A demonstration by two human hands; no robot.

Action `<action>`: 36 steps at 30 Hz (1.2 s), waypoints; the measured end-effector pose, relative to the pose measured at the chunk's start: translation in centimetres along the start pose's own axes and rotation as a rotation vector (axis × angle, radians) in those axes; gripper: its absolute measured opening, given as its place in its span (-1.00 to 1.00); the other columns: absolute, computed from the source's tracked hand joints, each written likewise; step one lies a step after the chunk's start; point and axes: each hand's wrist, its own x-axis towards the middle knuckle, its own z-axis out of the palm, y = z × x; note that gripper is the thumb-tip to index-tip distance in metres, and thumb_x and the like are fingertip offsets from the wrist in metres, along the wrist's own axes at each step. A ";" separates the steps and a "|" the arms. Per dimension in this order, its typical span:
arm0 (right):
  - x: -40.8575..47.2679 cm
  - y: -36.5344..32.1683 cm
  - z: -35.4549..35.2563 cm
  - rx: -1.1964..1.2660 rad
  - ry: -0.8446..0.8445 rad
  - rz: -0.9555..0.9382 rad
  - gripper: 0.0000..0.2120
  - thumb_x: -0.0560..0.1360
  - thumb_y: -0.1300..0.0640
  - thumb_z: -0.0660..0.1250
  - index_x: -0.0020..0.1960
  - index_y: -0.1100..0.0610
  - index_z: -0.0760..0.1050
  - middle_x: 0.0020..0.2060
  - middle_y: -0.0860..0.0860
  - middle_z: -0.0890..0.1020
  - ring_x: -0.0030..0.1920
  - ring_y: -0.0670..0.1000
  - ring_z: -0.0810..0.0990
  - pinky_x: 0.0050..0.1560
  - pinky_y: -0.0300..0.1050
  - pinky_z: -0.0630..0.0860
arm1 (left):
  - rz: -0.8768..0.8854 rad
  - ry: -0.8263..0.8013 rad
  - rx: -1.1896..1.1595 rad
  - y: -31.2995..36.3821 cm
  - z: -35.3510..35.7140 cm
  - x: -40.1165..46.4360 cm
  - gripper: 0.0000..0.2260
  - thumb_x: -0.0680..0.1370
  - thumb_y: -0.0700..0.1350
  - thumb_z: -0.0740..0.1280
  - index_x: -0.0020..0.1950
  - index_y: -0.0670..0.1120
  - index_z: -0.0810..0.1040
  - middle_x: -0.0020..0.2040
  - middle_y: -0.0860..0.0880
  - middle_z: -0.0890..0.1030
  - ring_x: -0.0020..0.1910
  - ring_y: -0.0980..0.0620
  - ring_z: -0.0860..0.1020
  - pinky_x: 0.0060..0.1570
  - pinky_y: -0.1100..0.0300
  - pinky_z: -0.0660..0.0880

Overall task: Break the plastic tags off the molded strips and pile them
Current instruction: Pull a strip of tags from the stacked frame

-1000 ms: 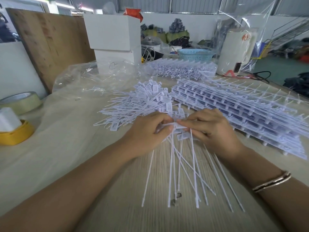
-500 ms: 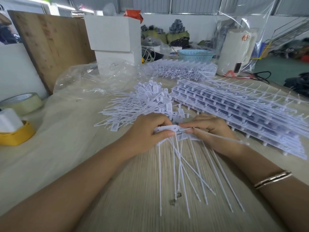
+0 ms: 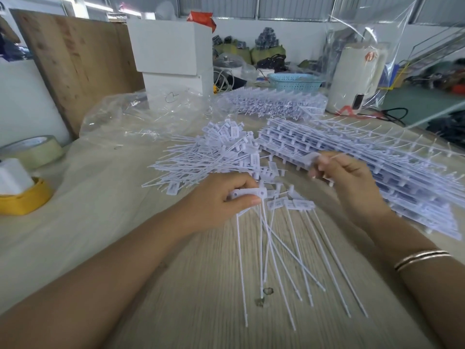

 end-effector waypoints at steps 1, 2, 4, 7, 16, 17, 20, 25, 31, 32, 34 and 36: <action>0.1 -0.3 -0.6 -0.063 0.013 -0.030 -0.82 0.44 0.09 0.31 -0.28 0.11 0.61 -0.21 -0.11 0.68 -0.18 -0.17 0.62 -0.17 -0.32 0.50 | -0.021 0.013 -0.028 -0.2 -0.2 -0.1 -0.94 0.53 -0.08 0.34 -0.13 -0.03 0.54 -0.26 0.08 0.55 -0.30 -0.14 0.50 -0.31 0.17 0.36; 0.0 -0.5 -1.0 -0.185 -0.036 -0.032 -0.85 0.46 0.12 0.31 -0.19 0.08 0.66 -0.18 -0.08 0.67 -0.17 -0.14 0.61 -0.15 -0.31 0.50 | -0.044 0.024 -0.063 -0.3 -0.5 -0.2 -0.94 0.54 -0.12 0.34 -0.11 -0.07 0.55 -0.25 0.04 0.56 -0.28 -0.19 0.50 -0.30 0.16 0.36; 0.2 0.0 -1.2 -0.402 -0.176 -0.041 -0.81 0.51 0.24 0.30 0.06 0.16 0.64 -0.13 0.10 0.59 -0.14 0.03 0.53 -0.12 -0.24 0.46 | -0.076 -0.001 -0.083 -0.5 -0.6 -0.3 -0.96 0.56 -0.17 0.31 -0.06 -0.06 0.53 -0.18 -0.09 0.57 -0.24 -0.18 0.52 -0.26 0.10 0.40; 0.5 0.8 -0.1 -0.531 -0.317 -0.146 -0.65 0.47 0.39 0.31 0.24 0.21 0.49 -0.15 0.17 0.45 -0.14 0.10 0.43 -0.12 -0.17 0.42 | -0.080 -0.092 -0.022 -0.4 -0.4 -0.3 -0.78 0.57 -0.23 0.26 0.09 0.09 0.49 -0.08 -0.01 0.57 -0.16 -0.09 0.53 -0.18 0.10 0.41; 0.1 1.5 0.1 -0.734 -0.359 -0.218 -0.47 0.44 0.30 0.26 0.25 -0.21 0.35 -0.01 -0.04 0.46 0.10 0.05 0.45 0.17 0.21 0.24 | -0.103 -0.063 0.002 -0.1 0.7 -0.3 -0.60 0.57 -0.16 0.29 0.39 0.05 0.36 -0.09 0.19 0.47 -0.15 0.29 0.47 -0.14 0.42 0.35; -0.1 1.2 0.4 -0.837 -0.336 -0.326 -0.52 0.46 0.17 0.25 0.30 -0.21 0.29 0.01 -0.06 0.48 0.09 0.03 0.47 0.10 0.13 0.25 | -0.110 -0.051 -0.013 0.0 0.8 -0.2 -0.61 0.56 -0.15 0.29 0.38 0.06 0.37 -0.08 0.20 0.47 -0.12 0.31 0.47 -0.12 0.44 0.35; -0.2 1.0 1.4 -1.107 -0.310 -0.649 -0.58 0.48 -0.06 0.23 0.34 -0.09 0.38 -0.03 -0.07 0.59 -0.05 -0.03 0.54 -0.09 0.00 0.21 | -0.102 -0.014 -0.057 0.5 1.3 0.0 -0.64 0.54 -0.14 0.33 0.30 0.09 0.40 -0.03 0.22 0.51 -0.03 0.31 0.48 -0.04 0.40 0.38; 0.4 1.0 1.8 -1.077 -0.172 -0.849 -0.77 0.50 0.01 0.29 0.10 0.00 0.62 -0.21 -0.04 0.66 -0.26 0.05 0.59 -0.17 -0.01 0.27 | -0.214 0.048 -0.235 0.4 1.4 0.3 -0.86 0.52 -0.01 0.35 0.06 0.17 0.52 -0.03 0.02 0.62 -0.01 0.06 0.59 0.07 0.06 0.52; 0.2 0.9 1.7 -0.999 -0.158 -0.742 -0.76 0.50 0.03 0.28 0.11 0.04 0.61 -0.15 -0.03 0.67 -0.21 0.04 0.61 -0.14 -0.03 0.23 | -0.239 0.107 -0.292 0.5 0.8 0.5 -0.95 0.49 -0.12 0.40 -0.13 0.02 0.56 -0.10 -0.27 0.61 -0.12 -0.27 0.56 -0.04 -0.15 0.48; 0.1 0.9 1.7 -0.949 -0.168 -0.698 -0.76 0.49 0.03 0.28 0.11 0.03 0.61 -0.14 -0.04 0.67 -0.19 0.03 0.62 -0.12 -0.05 0.20 | -0.240 0.107 -0.300 0.6 0.8 0.5 -0.94 0.49 -0.14 0.40 -0.13 0.01 0.56 -0.09 -0.26 0.62 -0.10 -0.28 0.56 -0.04 -0.14 0.48; 0.1 0.9 1.7 -0.879 -0.189 -0.645 -0.77 0.49 0.02 0.30 0.10 0.03 0.60 -0.15 -0.05 0.67 -0.20 0.03 0.61 -0.10 -0.07 0.15 | -0.248 0.091 -0.299 0.6 0.8 0.5 -0.94 0.49 -0.15 0.40 -0.14 0.00 0.55 -0.10 -0.23 0.63 -0.15 -0.26 0.56 -0.09 -0.05 0.48; 0.1 1.0 1.6 -0.854 -0.211 -0.625 -0.80 0.49 0.03 0.32 0.07 0.05 0.61 -0.19 -0.03 0.66 -0.23 0.05 0.60 -0.09 -0.07 0.13 | -0.259 0.064 -0.292 0.5 0.8 0.5 -0.94 0.49 -0.14 0.40 -0.14 0.00 0.55 -0.10 -0.21 0.64 -0.22 -0.12 0.53 -0.14 0.09 0.43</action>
